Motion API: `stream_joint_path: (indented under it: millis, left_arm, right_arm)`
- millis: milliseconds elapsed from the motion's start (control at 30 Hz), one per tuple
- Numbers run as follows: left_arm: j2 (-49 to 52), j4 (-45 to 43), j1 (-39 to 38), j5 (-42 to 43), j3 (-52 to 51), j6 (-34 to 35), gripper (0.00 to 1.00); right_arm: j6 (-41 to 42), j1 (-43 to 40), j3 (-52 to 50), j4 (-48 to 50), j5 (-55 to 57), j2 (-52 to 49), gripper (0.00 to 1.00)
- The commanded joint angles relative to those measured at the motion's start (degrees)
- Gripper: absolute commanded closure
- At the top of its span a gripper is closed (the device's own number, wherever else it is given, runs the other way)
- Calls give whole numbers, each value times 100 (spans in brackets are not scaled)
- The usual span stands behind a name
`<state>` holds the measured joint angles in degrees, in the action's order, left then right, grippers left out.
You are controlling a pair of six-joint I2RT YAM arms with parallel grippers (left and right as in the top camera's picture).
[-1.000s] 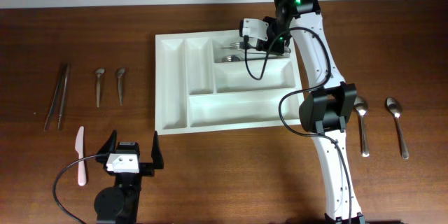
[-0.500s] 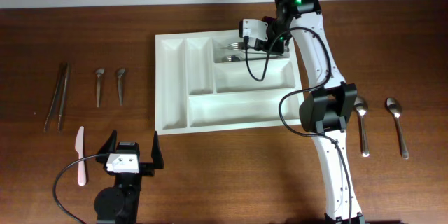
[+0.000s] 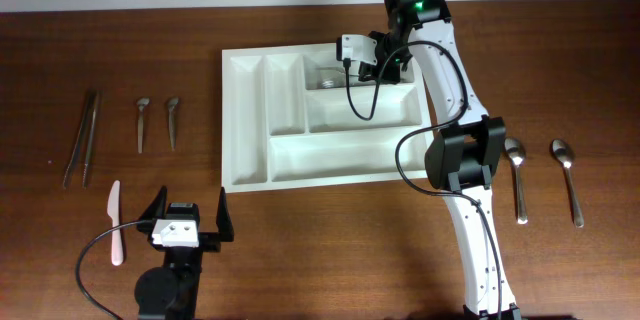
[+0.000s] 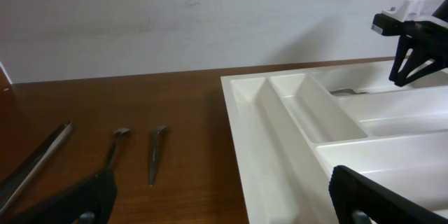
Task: Pack container
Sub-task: 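Lower the fork into the upper compartment and open the right gripper, then withdraw the right gripper right toward the spoons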
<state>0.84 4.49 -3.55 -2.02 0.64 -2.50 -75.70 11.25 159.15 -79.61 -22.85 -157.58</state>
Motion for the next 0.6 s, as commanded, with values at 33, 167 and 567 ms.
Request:
stream_joint_path:
  millis: [33,167,567]
  left_arm:
    - [-48,11,35,-79,-11,35,1]
    - [-48,11,35,-79,-11,35,1]
    - [-48,11,35,-79,-11,35,1]
  right_arm:
    - [-57,26,-70,153,-157,57,64]
    - [15,26,-66,507,0,57,1]
    - [3659,-131,1961,1421,1311,348,1]
